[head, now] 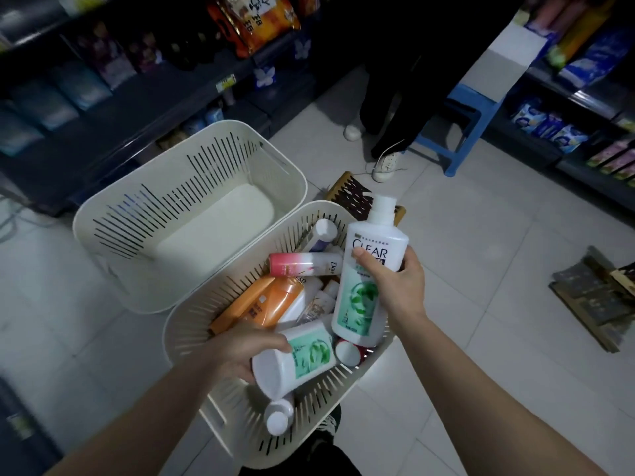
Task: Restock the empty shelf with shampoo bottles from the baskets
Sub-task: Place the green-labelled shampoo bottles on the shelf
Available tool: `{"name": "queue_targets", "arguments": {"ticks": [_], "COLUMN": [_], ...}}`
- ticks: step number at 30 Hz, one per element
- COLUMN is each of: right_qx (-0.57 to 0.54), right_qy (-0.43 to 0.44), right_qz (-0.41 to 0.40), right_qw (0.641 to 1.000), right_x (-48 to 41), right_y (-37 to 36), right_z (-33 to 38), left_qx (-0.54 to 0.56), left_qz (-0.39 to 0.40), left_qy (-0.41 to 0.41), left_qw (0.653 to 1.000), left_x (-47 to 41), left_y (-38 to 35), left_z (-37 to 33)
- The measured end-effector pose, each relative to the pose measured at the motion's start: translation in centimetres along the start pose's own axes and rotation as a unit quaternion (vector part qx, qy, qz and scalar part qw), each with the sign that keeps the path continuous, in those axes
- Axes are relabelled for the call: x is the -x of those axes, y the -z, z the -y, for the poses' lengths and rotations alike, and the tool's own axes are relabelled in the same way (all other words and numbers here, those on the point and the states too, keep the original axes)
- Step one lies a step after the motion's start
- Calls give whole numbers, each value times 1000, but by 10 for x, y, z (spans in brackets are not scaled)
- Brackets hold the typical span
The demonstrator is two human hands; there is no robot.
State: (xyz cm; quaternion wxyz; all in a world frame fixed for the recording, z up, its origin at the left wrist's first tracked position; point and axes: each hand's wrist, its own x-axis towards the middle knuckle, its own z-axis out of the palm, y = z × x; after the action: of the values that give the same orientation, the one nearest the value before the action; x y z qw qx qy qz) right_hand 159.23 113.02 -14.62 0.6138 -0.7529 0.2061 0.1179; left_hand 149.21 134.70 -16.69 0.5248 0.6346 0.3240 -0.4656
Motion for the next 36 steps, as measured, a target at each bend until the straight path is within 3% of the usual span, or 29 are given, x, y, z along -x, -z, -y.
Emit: {"name": "queue_targets", "arguments": {"ticks": [5,13,16,23,30,36], "right_qx": [6,28,8,-92,-78,-53], "right_qy": [-5,-26,-29,-56,-12,46], "right_qz": [-24,-23,8,145,285,377], "right_qw": [1000,999,1000,984,955,924], "right_x": [3,21,33,67,105,147], "right_y": [-2,-11,-21,-44,-57,-72], "right_z": [2,13,22,52,96,121], "left_qx": [69,161,157,213,261,393], "left_qz": [-19,37,21,83,-14,-186], "left_qy": [-40,-148,-214,-361,-381,-391], "left_qw": [997,975,964,904,887,811], "left_x": [28,72,84,113,141,189], "left_y": [16,46,49,31,7,-5], "left_z": [11,25,32,49,63,64]}}
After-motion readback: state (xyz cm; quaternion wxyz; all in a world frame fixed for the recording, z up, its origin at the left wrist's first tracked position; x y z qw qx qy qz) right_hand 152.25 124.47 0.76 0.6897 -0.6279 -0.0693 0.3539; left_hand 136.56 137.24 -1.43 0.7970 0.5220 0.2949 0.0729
